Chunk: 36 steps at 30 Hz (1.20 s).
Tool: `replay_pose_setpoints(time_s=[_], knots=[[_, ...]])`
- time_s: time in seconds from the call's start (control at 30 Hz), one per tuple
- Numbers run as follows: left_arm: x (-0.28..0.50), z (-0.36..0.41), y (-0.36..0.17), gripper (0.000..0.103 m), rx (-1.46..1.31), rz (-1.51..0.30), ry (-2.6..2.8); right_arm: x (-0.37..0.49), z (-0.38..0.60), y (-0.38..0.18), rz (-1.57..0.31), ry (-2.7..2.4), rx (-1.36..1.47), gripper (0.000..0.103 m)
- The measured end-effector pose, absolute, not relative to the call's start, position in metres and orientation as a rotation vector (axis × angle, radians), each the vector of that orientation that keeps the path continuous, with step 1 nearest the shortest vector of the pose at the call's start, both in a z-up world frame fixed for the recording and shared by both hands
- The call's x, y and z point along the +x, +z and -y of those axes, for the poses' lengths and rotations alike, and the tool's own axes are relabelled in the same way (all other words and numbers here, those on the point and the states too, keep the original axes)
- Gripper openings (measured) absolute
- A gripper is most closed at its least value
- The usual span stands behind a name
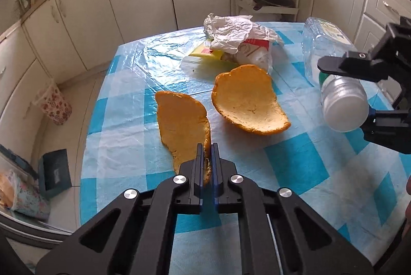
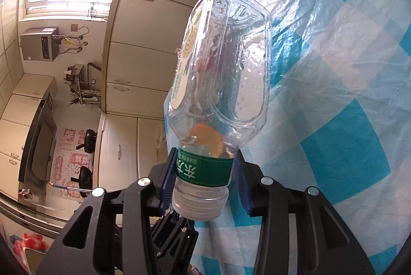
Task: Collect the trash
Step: 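Carry peel and bottle to the yellow bucket and open both grippers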
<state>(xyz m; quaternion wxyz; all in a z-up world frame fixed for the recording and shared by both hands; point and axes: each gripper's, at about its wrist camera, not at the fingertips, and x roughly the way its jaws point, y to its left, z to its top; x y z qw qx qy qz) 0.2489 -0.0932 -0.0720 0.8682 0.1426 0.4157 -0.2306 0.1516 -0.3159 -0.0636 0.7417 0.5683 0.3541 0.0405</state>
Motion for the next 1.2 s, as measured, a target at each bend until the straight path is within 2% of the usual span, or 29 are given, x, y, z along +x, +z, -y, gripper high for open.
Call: replay_pose_setpoints(time_s=[0.33, 0.5, 0.67, 0.8, 1.0, 1.1, 1.2], knots=[[0.181, 0.087, -0.001, 0.003, 0.084, -0.832, -0.707, 0.067, 0.36, -0.015, -0.694, 0.087, 1.134, 0.042], [0.13, 0.126, 0.043, 0.003, 0.09, -0.789, -0.881, -0.005, 0.395, 0.003, -0.664, -0.034, 0.98, 0.04], [0.074, 0.194, 0.067, 0.003, 0.148, -0.776, -1.088, -0.077, 0.44, -0.012, -0.668, -0.223, 0.892, 0.04], [0.043, 0.259, 0.059, 0.003, 0.223, -0.82, -1.212, -0.111, 0.471, -0.05, -0.702, -0.35, 0.92, 0.04], [0.021, 0.354, 0.016, 0.003, 0.317, -0.973, -1.333, -0.117, 0.505, -0.127, -0.84, -0.426, 0.966, 0.04], [0.014, 0.4, -0.012, 0.004, 0.377, -1.08, -1.379, -0.114, 0.517, -0.154, -0.887, -0.478, 0.974, 0.049], [0.006, 0.441, -0.043, 0.004, 0.477, -1.169, -1.363, -0.124, 0.525, -0.156, -0.857, -0.503, 0.994, 0.055]])
